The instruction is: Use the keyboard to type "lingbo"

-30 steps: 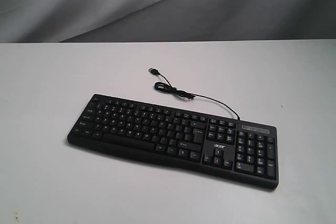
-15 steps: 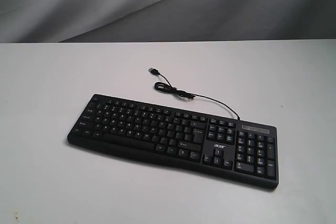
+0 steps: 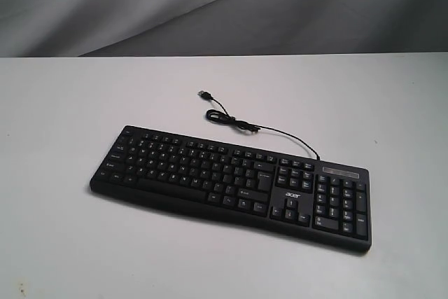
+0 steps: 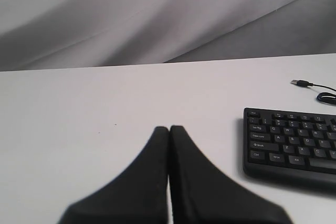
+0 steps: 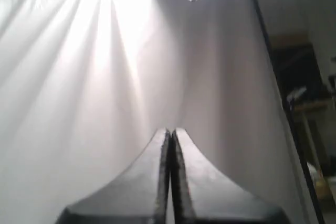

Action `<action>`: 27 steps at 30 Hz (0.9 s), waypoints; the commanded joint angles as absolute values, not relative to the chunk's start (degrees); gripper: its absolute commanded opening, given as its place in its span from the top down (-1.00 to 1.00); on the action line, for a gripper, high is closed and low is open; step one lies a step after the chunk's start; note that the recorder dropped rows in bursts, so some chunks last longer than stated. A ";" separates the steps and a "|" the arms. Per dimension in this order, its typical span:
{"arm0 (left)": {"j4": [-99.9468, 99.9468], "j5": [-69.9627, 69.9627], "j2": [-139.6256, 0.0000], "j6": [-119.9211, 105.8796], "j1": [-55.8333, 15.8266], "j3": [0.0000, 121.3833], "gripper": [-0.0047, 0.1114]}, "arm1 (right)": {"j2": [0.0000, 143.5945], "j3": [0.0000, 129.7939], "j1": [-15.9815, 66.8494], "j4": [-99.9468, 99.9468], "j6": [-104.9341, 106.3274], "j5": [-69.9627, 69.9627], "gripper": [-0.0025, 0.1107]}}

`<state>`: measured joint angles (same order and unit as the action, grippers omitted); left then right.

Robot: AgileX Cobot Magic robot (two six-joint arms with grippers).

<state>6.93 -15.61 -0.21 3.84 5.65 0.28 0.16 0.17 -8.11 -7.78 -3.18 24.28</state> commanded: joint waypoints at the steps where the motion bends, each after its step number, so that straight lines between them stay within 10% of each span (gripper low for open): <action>1: 6.71 -15.10 0.00 3.96 5.71 0.00 0.91 | 0.00 0.00 -8.03 -8.27 -3.51 34.07 0.96; 14: 6.71 -15.10 0.00 3.96 5.71 0.00 0.91 | 8.22 8.79 -8.00 16.84 -37.61 25.52 0.96; 27: 6.71 -15.10 0.00 3.96 5.71 0.00 0.91 | 54.95 30.50 -8.00 35.55 -44.00 27.82 0.96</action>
<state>6.93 -15.61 -0.21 3.84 5.65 0.28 49.81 27.89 -8.11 33.20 -43.25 26.20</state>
